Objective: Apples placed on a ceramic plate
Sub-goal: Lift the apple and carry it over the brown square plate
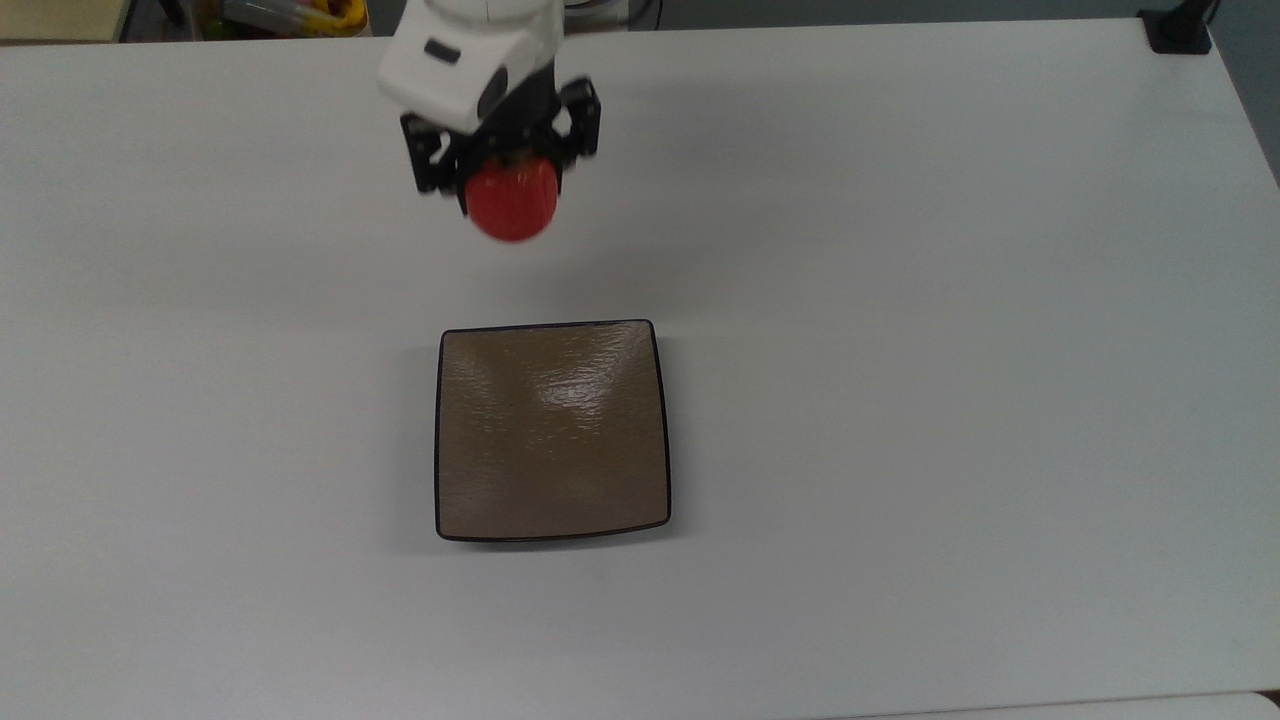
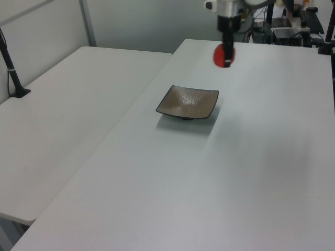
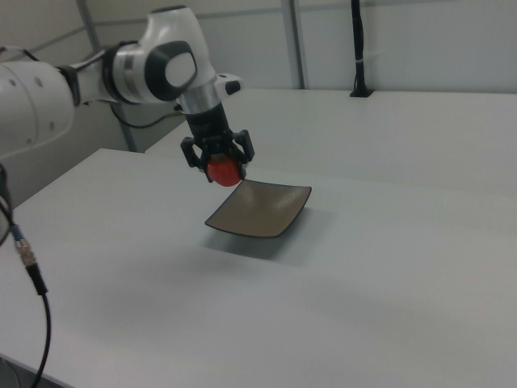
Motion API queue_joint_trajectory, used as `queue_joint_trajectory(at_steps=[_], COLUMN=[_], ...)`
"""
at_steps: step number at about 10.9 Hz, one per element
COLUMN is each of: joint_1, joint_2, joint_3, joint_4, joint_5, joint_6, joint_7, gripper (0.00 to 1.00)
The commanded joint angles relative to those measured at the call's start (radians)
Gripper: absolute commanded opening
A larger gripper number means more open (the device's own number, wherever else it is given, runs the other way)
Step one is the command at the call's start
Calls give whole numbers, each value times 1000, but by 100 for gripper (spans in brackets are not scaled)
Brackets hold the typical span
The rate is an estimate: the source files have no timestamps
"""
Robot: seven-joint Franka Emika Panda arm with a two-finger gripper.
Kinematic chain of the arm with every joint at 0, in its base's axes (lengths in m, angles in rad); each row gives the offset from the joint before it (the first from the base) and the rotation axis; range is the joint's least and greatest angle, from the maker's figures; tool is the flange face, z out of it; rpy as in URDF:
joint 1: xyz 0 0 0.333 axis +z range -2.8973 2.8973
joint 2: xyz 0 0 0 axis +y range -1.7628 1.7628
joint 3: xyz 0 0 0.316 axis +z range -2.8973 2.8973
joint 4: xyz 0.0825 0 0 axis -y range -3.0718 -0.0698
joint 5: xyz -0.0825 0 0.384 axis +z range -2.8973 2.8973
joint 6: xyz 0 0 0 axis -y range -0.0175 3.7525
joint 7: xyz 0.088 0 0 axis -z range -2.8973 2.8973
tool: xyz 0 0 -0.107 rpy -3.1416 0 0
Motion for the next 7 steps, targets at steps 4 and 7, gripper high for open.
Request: queue_joint_trajectory(at_steps=[4, 7], joint_1=[12, 25], joint_2=[292, 346], joint_3=[-5, -5], joint_4=[139, 134], joint_5=[12, 10], joint_6=[293, 382], joint_7=[150, 176], gripper=[14, 14])
